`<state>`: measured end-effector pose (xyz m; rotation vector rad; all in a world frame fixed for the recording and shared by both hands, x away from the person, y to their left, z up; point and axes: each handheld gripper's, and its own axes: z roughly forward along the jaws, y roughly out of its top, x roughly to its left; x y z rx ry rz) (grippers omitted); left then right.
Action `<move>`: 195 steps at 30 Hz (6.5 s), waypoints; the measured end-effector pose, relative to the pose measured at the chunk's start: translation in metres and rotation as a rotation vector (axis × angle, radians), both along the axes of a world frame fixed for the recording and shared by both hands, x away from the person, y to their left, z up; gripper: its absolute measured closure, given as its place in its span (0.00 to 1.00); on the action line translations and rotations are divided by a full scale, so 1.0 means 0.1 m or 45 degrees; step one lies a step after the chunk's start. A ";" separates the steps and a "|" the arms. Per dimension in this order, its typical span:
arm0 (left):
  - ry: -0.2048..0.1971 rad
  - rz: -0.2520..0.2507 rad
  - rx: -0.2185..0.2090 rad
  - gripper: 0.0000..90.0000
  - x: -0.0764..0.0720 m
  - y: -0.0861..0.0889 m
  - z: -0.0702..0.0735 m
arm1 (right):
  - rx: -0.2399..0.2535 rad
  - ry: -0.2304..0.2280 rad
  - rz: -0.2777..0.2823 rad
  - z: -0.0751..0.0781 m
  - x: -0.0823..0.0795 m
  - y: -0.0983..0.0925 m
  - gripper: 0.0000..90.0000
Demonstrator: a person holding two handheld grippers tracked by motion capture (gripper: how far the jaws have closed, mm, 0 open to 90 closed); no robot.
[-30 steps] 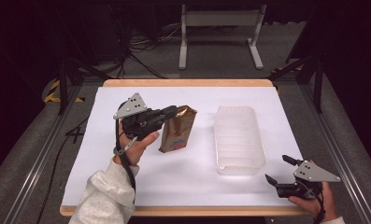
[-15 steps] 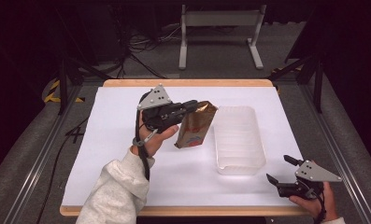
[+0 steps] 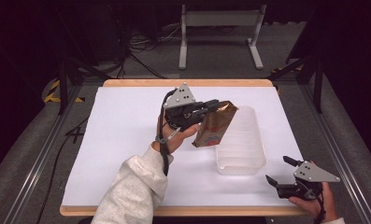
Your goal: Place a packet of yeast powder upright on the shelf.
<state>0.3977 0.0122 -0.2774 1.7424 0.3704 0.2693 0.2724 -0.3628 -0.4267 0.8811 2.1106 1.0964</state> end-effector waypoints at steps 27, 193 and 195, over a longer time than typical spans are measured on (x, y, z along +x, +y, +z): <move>0.011 -0.168 -0.020 0.97 0.18 -0.57 -0.10 | 0.000 -0.017 0.007 0.04 -0.04 0.01 0.12; -0.101 0.103 0.610 0.45 0.03 0.08 -0.64 | -0.003 0.020 0.005 0.03 -0.04 0.04 0.12; -0.100 0.096 0.618 0.45 0.01 0.12 -0.66 | 0.007 0.021 0.004 0.03 -0.04 0.03 0.12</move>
